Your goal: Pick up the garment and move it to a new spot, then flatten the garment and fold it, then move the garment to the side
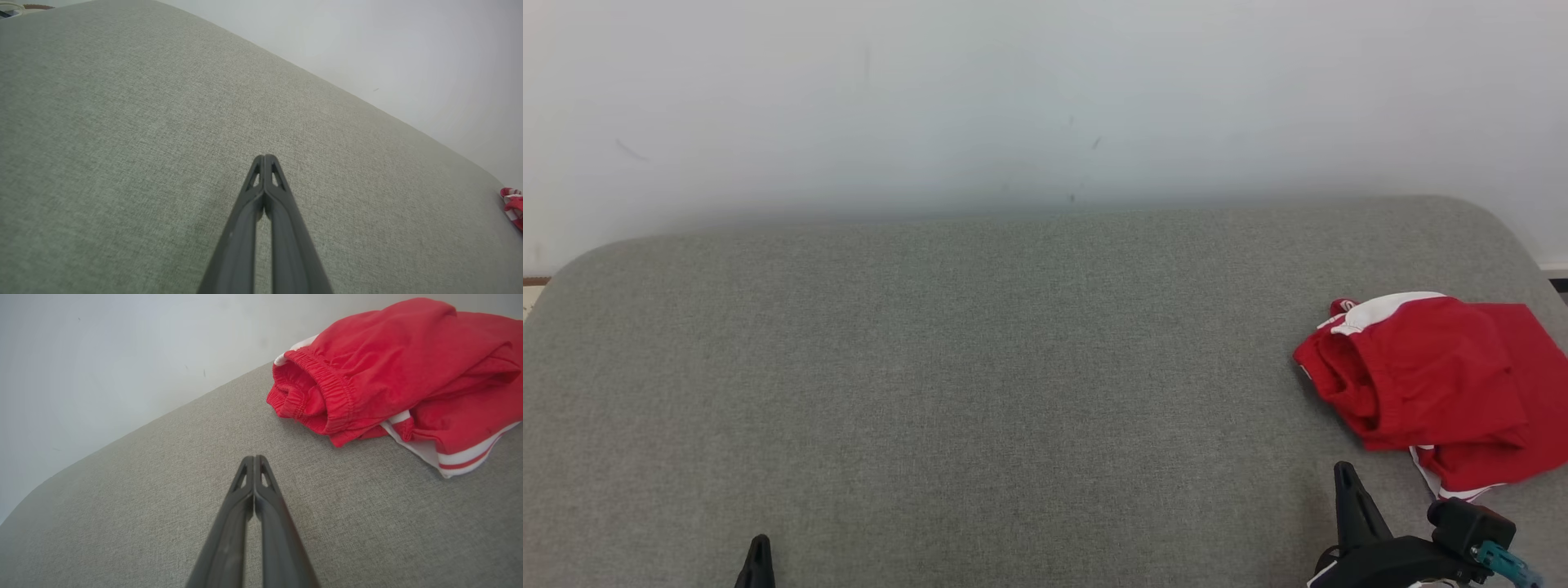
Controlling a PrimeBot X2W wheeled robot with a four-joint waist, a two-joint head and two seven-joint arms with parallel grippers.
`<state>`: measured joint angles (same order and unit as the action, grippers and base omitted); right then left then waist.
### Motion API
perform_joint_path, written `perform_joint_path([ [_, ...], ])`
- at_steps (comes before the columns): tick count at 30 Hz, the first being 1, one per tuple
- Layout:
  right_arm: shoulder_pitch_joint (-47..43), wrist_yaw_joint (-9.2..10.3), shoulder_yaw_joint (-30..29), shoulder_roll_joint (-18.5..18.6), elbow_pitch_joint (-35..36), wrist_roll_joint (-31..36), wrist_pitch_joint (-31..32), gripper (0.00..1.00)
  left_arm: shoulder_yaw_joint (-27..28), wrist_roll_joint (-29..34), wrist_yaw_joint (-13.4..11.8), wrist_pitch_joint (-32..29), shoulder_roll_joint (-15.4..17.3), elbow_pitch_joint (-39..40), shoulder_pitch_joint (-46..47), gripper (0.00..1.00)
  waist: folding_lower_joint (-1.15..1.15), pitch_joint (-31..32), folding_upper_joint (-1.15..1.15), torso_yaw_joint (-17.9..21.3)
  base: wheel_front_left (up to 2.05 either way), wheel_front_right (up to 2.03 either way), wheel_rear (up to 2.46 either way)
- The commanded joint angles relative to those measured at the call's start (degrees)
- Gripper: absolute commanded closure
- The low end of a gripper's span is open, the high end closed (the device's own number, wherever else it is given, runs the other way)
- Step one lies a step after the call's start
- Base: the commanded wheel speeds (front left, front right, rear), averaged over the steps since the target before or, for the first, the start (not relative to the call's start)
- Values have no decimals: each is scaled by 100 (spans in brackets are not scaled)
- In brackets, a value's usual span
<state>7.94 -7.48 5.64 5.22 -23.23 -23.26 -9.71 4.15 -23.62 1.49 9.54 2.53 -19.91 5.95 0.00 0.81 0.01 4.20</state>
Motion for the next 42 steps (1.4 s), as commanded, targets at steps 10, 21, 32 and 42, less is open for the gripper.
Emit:
perform_joint_path([
  [10,5,-1,-199,-34,257,-1173,256,100,58,-1179,114,-263,31,227,-8,100,0,-10,-1,-43,0,0,0],
  [21,-47,-1,-352,-68,392,-2129,476,100,103,-2125,198,-495,34,326,-39,100,0,-19,-1,-86,0,0,0],
  [32,-86,-1,-478,-93,505,-2912,659,100,142,-2901,263,-685,37,399,-65,100,0,-28,-1,-126,0,0,0],
  [42,-114,-1,-593,-119,598,-3617,821,100,177,-3602,328,-854,39,472,-85,100,0,-37,-1,-165,0,0,0],
])
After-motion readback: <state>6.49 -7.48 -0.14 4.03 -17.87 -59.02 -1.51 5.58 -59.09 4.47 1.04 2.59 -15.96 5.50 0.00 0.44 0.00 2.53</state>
